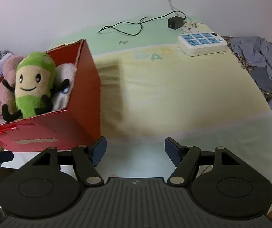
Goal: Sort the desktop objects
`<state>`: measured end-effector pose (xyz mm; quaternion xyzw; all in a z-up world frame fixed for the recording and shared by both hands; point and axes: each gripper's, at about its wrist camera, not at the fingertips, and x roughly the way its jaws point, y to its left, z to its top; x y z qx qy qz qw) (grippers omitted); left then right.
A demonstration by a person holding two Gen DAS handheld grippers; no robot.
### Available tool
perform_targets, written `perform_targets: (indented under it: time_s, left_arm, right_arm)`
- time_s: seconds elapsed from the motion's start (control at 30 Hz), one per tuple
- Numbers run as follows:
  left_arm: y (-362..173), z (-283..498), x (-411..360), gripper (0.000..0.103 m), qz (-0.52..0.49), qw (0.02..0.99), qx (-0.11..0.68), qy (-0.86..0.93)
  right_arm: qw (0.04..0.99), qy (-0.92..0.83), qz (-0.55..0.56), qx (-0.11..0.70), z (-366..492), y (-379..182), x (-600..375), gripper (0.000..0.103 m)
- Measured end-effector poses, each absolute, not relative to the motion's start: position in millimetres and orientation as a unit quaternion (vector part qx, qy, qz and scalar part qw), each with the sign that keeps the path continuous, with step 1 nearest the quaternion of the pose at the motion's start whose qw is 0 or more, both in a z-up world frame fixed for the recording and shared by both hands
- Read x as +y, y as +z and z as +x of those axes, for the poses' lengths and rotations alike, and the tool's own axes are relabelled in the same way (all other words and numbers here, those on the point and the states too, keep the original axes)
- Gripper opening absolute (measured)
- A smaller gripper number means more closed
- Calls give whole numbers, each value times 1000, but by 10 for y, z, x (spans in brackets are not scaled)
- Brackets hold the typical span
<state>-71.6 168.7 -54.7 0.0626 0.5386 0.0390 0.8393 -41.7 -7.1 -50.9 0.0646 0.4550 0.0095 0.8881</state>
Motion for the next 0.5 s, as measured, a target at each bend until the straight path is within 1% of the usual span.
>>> perform_targets:
  time_s: [0.5]
  left_arm:
    - [-305,-860,2280,101,29,850,521,72]
  right_arm:
    - [888,33,39,456,-432,-356,565,74]
